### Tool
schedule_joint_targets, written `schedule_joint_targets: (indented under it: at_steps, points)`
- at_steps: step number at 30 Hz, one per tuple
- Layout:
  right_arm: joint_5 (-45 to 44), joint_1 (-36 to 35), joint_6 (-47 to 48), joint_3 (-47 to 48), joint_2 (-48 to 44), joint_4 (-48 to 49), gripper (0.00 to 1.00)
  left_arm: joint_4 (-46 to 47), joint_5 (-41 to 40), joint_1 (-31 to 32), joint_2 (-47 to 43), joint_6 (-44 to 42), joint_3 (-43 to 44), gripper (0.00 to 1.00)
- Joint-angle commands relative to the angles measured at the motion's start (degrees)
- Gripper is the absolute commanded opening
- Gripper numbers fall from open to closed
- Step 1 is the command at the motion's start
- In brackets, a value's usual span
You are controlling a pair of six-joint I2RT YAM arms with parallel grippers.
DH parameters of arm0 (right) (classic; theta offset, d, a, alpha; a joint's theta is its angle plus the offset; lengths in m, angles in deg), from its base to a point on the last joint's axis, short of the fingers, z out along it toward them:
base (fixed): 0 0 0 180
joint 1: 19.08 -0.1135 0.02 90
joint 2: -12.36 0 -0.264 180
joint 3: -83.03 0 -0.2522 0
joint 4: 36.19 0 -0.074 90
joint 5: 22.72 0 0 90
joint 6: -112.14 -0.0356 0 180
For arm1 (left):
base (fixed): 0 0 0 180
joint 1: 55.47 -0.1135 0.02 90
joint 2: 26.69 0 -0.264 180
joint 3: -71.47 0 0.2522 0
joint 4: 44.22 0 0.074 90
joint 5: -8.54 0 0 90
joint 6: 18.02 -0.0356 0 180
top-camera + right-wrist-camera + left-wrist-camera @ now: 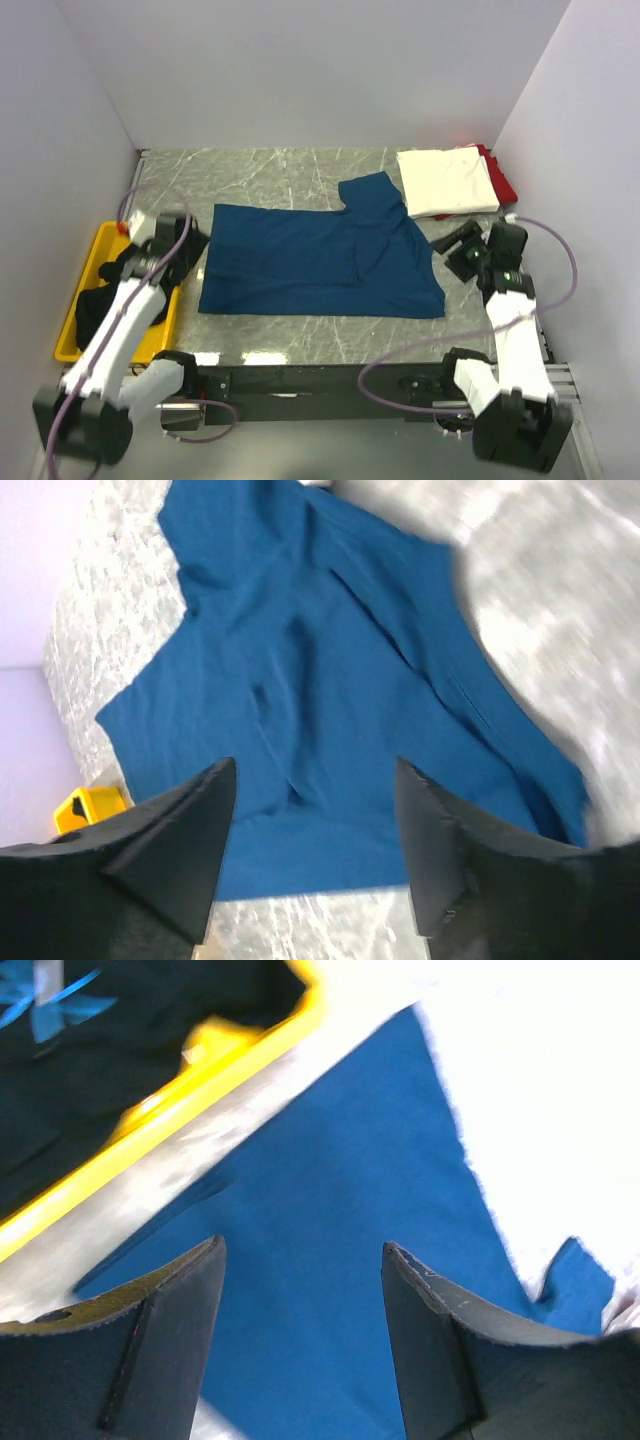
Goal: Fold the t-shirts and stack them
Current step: Fold the tshirt
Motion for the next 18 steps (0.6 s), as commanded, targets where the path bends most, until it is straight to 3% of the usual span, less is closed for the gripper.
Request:
schedule_joint_targets:
  at_steps: [1, 3, 6, 12, 18]
  points:
    - [0.5, -3.0, -1.1, 5.5, 9.1, 14.5, 0.68, 5.7, -0.5, 0.3, 10.4, -6.2, 8.7, 0.68]
    - [-4.4, -5.1, -1.6, 9.5, 13.8, 17.4, 0.63, 7.2, 0.4, 0.3, 18.0, -7.3, 13.2, 0.67]
    - [-4.8, -5.7, -3.0, 14.9, 24.5, 21.6, 0.49, 10.5, 3.2, 0.4, 25.1, -8.5, 16.4, 0.66]
    - [-6.8, -5.7, -2.4, 29.1, 45.1, 20.2, 0.49, 10.0, 4.0, 0.3, 37.3, -11.0, 27.4, 0.65]
    - [-6.2, -5.7, -2.3, 35.8, 54.7, 20.7, 0.58, 9.6, 3.9, -0.1, 45.7, -13.3, 34.9, 0.64]
